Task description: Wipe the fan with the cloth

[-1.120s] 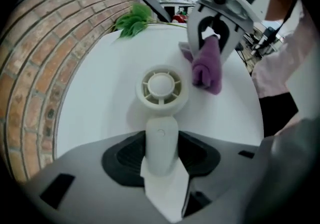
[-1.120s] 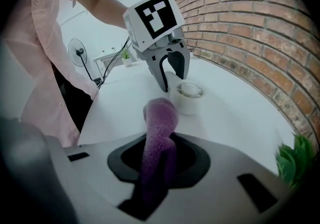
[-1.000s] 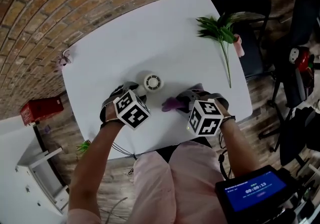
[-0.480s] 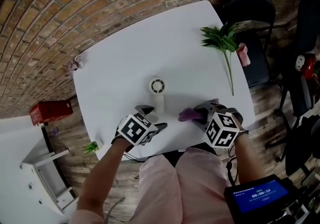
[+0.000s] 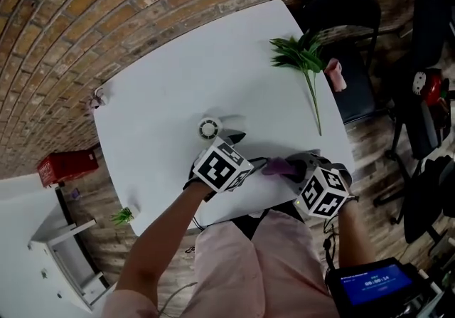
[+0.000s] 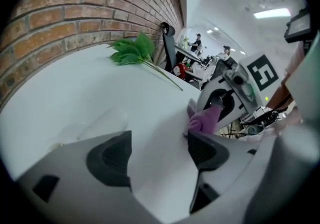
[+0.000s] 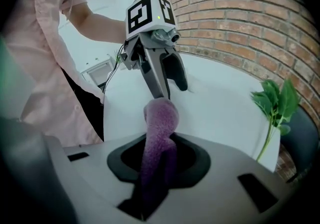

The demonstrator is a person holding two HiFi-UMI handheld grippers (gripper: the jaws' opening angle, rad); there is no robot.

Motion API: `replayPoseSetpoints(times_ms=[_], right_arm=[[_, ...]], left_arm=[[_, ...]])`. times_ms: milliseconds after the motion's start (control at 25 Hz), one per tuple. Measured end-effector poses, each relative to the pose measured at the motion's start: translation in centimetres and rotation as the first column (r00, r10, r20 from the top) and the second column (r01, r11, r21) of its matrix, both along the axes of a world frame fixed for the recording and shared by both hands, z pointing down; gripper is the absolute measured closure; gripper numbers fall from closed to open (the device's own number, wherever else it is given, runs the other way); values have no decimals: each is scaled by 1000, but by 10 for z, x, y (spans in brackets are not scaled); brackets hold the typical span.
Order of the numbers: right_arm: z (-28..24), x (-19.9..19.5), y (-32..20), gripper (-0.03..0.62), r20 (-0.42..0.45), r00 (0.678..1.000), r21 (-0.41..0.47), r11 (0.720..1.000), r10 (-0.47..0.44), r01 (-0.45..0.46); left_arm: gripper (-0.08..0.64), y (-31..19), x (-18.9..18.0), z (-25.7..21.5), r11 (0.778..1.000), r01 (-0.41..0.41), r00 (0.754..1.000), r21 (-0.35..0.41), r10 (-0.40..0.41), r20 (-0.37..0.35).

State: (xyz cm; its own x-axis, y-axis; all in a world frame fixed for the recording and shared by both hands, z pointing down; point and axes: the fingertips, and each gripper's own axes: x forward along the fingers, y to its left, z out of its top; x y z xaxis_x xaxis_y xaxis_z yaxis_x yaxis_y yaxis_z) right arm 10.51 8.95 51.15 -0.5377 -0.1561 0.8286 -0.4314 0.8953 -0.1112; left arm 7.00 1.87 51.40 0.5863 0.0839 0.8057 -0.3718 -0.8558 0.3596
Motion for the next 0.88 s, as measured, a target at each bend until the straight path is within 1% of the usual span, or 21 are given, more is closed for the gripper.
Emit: replayPoseSetpoints(times_ms=[80, 160, 200, 280, 320, 360, 400, 440, 520, 640, 680, 760, 800, 880], right_arm=[[-2, -2, -3, 509, 8, 1000, 4, 1000, 4, -4], [-3, -7, -9, 509, 15, 1000, 10, 1000, -4, 3], [-4, -12, -12, 509, 18, 1000, 14, 1000, -8, 8], [-6, -23, -19, 509, 29, 1000, 22, 1000, -10, 9], [-8, -30, -22, 509, 38, 999, 24, 1000, -7, 6], [-10, -36, -26, 509, 48, 999, 25, 1000, -2, 1], [-11, -42, -30, 508, 56, 998, 25, 1000, 3, -5], [-13, -47, -33, 509, 62, 998, 24, 1000, 10, -11], [-14, -57, -41, 508, 68, 998, 23, 999, 21, -22], [-11, -72, -50, 508, 60, 998, 19, 999, 34, -36], [-9, -76, -52, 508, 57, 997, 16, 999, 44, -45], [-7, -84, -58, 508, 56, 996, 9, 997, 72, -72], [-5, -88, -61, 509, 57, 995, 5, 996, 85, -86], [-2, -95, -66, 508, 56, 993, 1, 994, 108, -108]], left_arm=[[212, -4, -6, -13, 999, -6, 1000, 45, 6, -1], [212, -12, -18, -32, 993, -8, 1000, 120, 7, 4], [212, -20, -27, -42, 986, -6, 1000, 168, 4, 11], [212, -39, -48, -59, 963, -13, 999, 271, 3, 39], [212, -49, -59, -63, 949, -32, 998, 314, 12, 64], [211, -56, -70, -63, 938, -65, 995, 341, 33, 98], [203, -61, -79, -59, 932, -111, 988, 345, 67, 137], [184, -64, -86, -51, 929, -164, 978, 333, 110, 176], [161, -65, -93, -31, 918, -271, 949, 291, 204, 239], [155, -63, -92, -3, 889, -386, 905, 245, 315, 285], [155, -63, -91, 3, 879, -410, 894, 242, 335, 299], [162, -67, -89, 11, 854, -448, 874, 263, 356, 332], [201, -70, -89, 11, 843, -462, 866, 276, 361, 346], [202, -72, -88, 11, 831, -477, 858, 286, 370, 356]])
